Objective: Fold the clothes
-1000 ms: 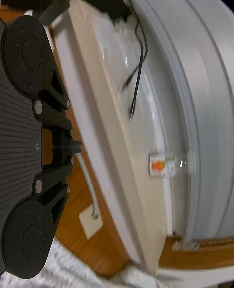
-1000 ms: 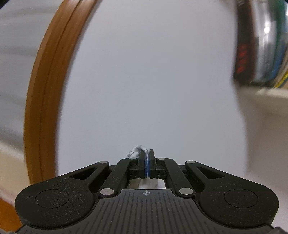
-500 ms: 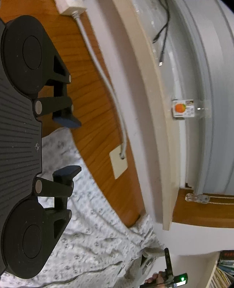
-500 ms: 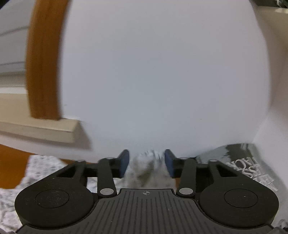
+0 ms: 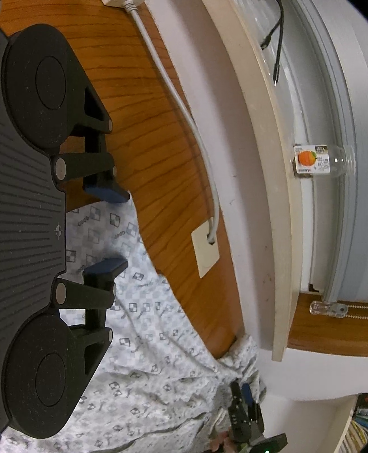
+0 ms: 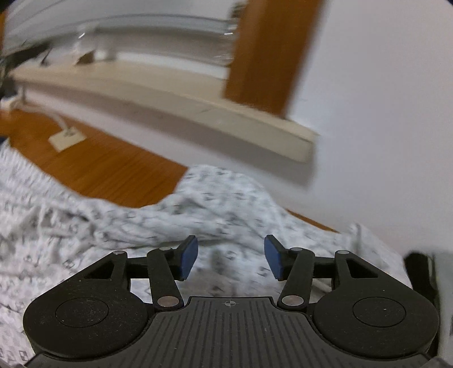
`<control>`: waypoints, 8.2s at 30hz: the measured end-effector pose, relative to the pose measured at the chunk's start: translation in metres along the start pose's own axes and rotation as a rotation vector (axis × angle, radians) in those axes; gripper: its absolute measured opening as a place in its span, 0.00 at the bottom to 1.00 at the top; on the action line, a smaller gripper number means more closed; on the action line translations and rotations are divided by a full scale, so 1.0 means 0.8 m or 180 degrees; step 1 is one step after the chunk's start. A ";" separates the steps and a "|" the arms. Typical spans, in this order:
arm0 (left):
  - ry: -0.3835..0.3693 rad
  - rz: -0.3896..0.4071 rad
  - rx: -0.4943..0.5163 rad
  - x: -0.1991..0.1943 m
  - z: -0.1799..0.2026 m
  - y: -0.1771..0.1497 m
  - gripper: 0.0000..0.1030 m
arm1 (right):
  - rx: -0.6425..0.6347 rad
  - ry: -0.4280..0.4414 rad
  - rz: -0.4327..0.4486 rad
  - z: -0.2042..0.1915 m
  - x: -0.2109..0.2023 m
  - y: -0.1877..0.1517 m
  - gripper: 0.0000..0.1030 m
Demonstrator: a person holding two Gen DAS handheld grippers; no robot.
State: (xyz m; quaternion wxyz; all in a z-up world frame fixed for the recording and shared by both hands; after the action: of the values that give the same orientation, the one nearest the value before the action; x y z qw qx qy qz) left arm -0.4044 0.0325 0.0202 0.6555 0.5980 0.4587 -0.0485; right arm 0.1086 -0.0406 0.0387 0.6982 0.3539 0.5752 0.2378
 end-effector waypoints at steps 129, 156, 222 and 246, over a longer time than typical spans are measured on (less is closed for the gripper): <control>0.0145 0.0111 -0.0080 -0.124 0.110 -0.026 0.04 | 0.1303 -0.0428 0.0214 -0.016 -0.031 -0.084 0.59; 0.0598 0.0191 -0.0334 -0.147 0.079 -0.073 0.03 | 0.1371 -0.0430 0.0208 -0.016 -0.033 -0.086 0.65; -0.0033 0.0223 -0.0134 0.027 0.120 0.037 0.82 | 0.1131 -0.0515 0.0327 0.047 -0.138 -0.018 0.03; -0.0007 0.0385 -0.0191 0.017 0.117 0.034 0.90 | 0.0954 -0.0160 0.0321 -0.007 -0.079 0.012 0.51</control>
State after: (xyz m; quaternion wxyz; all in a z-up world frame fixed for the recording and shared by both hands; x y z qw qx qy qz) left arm -0.3292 -0.0313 0.0186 0.6753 0.6047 0.4222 0.0043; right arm 0.0897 -0.0801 0.0860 0.6389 0.4884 0.5680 0.1752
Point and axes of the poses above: each gripper's, at about its wrist camera, not at the fingertips, and x roughly the way its jaws point, z to its right, y to its top, the point moved 1 cm from there along x, roughly the way its jaws point, and after that the axes turned 12 degrees about x, right-handed, at the moved point
